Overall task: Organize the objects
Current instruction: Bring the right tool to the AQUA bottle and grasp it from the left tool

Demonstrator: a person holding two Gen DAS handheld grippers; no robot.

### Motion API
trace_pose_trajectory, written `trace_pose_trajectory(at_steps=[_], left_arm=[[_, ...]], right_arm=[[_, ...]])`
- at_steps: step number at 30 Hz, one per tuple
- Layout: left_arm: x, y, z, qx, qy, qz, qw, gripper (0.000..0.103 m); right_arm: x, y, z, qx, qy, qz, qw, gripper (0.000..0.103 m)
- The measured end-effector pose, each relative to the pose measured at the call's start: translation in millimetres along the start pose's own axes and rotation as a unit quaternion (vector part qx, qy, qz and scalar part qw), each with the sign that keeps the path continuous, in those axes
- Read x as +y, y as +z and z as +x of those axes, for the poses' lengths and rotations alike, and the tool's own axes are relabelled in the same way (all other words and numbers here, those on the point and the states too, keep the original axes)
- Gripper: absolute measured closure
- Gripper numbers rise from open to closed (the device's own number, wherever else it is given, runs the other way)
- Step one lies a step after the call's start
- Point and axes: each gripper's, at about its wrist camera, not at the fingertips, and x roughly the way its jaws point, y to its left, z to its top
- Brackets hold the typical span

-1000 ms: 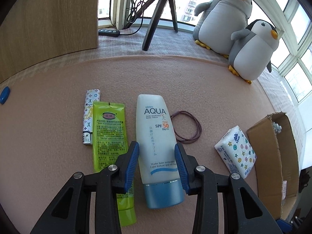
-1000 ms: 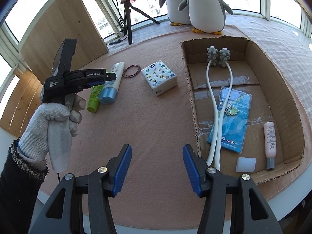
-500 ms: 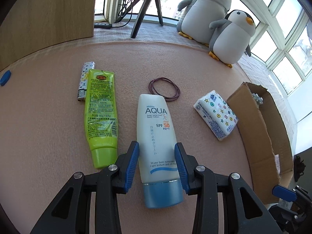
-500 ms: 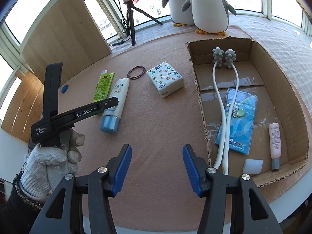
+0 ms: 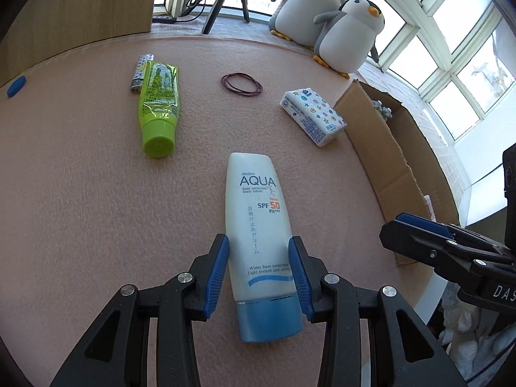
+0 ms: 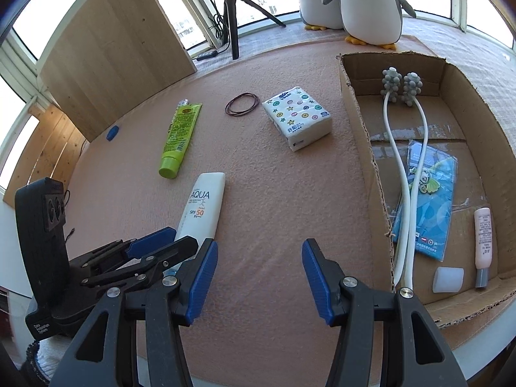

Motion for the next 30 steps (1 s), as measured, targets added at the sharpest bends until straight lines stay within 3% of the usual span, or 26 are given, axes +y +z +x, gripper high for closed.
trace_pose_trajectory(at_steps=[11, 21, 30], left_arm=[[3, -20, -7, 0.015, -0.016, -0.008, 0.9997, 0.053], [-7, -21, -5, 0.022, -0.002, 0.014, 0.9996, 0.047], [-5, -21, -6, 0.023, -0.023, 0.002, 0.9995, 0.046]], right_arm=[[3, 4, 19, -0.014, 0.034, 0.000, 0.999, 0.051], [5, 8, 40, 0.034, 0.025, 0.008, 0.999, 0.050], [25, 8, 51, 0.063, 0.047, -0.025, 0.997, 0.050]])
